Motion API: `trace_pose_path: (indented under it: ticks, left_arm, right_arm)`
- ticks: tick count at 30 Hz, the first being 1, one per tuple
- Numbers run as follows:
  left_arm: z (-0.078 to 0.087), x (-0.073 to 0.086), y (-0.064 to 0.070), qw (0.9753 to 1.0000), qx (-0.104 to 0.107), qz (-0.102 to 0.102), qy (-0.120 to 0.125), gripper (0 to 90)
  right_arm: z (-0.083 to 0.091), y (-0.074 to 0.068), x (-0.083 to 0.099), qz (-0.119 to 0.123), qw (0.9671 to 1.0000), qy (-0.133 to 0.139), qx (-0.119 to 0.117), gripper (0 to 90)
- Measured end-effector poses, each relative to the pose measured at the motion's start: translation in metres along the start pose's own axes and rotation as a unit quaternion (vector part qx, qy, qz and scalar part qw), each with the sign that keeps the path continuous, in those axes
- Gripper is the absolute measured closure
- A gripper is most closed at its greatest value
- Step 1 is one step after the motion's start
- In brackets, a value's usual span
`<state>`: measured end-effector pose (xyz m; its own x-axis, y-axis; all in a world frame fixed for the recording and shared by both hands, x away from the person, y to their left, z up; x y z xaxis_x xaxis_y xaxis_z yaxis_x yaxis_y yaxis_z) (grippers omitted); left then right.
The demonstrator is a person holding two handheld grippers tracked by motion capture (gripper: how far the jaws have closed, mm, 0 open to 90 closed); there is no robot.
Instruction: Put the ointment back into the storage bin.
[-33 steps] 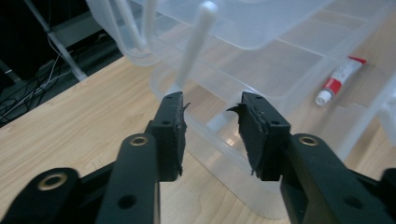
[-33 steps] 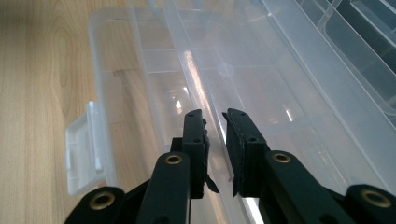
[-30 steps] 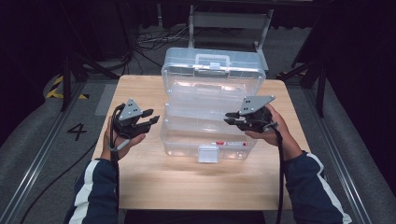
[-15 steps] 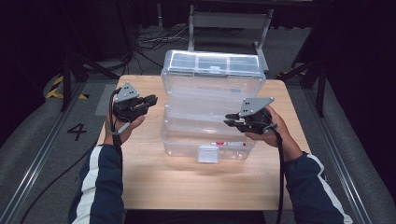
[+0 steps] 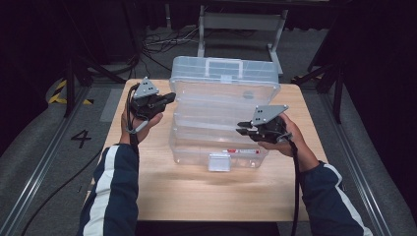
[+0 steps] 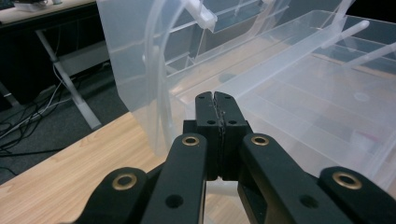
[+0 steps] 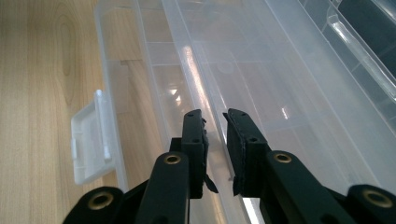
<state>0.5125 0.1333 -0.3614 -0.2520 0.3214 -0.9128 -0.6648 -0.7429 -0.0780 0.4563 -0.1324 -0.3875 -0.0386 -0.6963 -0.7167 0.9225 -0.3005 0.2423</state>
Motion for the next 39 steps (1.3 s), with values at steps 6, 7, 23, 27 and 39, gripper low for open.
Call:
trace_pose_path:
  ticks: [6,7,23,27,39]
  left_arm:
    - [-0.004,-0.003,-0.002,1.0,-0.007,0.005,-0.002,89.9]
    - [-0.005,-0.004,-0.002,0.9999,-0.008,0.007,0.0,90.0]
    - [-0.005,-0.004,-0.002,0.9999,-0.006,0.01,0.0,90.0]
    - [-0.005,-0.002,-0.001,1.0,-0.004,0.007,0.001,90.0]
    - [0.0,0.006,0.003,0.9999,0.007,-0.01,0.0,90.0]
  right_arm:
    - [0.0,-0.002,0.001,-0.001,1.0,0.0,-0.001,77.8]
    - [0.0,-0.002,0.002,0.0,1.0,-0.001,-0.001,77.7]
    - [0.003,-0.006,0.009,0.001,1.0,-0.006,0.007,76.6]
    - [0.007,-0.006,0.011,-0.004,0.9999,-0.003,0.009,77.1]
    - [0.023,-0.008,0.021,-0.01,0.9998,0.006,0.014,81.7]
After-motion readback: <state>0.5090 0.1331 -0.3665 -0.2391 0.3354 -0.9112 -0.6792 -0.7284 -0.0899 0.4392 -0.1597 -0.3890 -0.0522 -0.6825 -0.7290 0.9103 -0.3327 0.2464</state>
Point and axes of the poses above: each handheld gripper's, and its own axes: z roughly backward along the jaws, x roughly out of its underside, y roughly to its right, the point moved 8 cm from there along -z, roughly forward along the jaws, and after that the axes turned 3 degrees about -x, right-handed, at the moved point
